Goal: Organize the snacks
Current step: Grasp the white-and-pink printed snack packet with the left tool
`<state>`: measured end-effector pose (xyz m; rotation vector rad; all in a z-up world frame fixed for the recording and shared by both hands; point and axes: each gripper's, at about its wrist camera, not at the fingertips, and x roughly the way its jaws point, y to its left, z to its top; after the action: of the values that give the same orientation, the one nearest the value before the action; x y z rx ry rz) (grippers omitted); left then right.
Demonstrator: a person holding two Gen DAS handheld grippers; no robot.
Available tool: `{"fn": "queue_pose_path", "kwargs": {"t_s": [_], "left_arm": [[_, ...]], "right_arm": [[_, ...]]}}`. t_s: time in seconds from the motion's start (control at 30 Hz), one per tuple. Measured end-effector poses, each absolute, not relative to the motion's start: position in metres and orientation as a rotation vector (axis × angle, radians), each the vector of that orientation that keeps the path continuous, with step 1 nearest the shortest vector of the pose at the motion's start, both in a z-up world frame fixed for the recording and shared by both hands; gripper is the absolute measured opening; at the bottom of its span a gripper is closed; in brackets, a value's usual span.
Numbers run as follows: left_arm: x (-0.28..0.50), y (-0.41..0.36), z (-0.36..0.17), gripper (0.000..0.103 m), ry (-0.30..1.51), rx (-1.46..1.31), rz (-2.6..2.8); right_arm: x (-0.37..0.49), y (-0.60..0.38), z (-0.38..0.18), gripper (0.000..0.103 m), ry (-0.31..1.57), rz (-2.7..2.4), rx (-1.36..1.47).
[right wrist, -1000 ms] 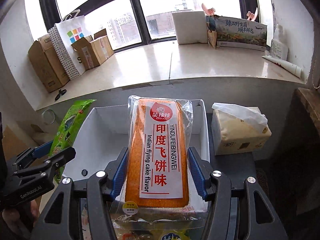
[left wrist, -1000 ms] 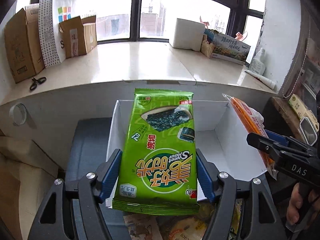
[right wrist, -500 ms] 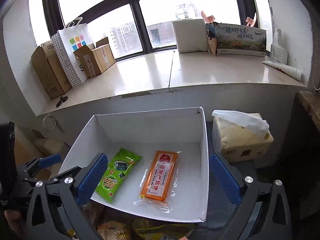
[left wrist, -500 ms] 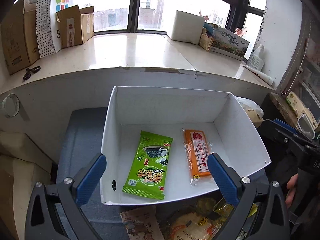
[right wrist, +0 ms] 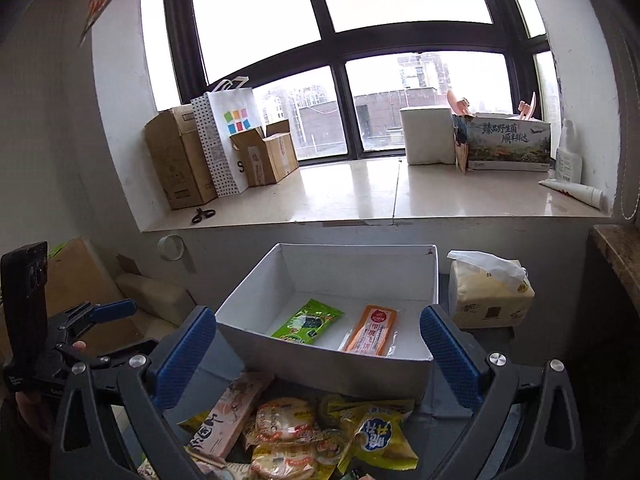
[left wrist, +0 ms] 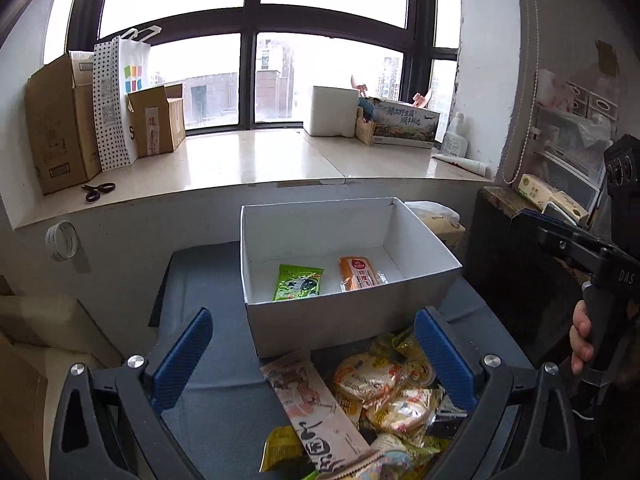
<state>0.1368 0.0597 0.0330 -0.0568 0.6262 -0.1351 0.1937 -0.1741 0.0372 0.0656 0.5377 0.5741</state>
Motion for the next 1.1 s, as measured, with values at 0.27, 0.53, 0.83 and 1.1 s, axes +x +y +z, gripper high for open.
{"fn": "queue_pose_path", "kwargs": {"t_s": [0.27,0.53,0.83,1.1], "left_arm": [[0.076,0.084,0.003,0.103,0.735,-0.18,-0.11],[0.101,0.076,-0.042,0.103,0.873,-0.189,-0.056],[0.192,0.07,-0.121,0.103,1.134,-0.234,0.067],[0.217,0.066,-0.151,0.103,1.229,-0.224,0.098]], "right_arm": [[0.096,-0.171,0.016,0.103,0.478,0.647,0.074],[0.044,-0.165,-0.007,0.103,0.468,0.629,0.032],[0.031,-0.185,-0.012,0.103,0.462,0.582,0.053],[0.034,-0.2,-0.023,0.103,0.491,0.549,0.082]]}}
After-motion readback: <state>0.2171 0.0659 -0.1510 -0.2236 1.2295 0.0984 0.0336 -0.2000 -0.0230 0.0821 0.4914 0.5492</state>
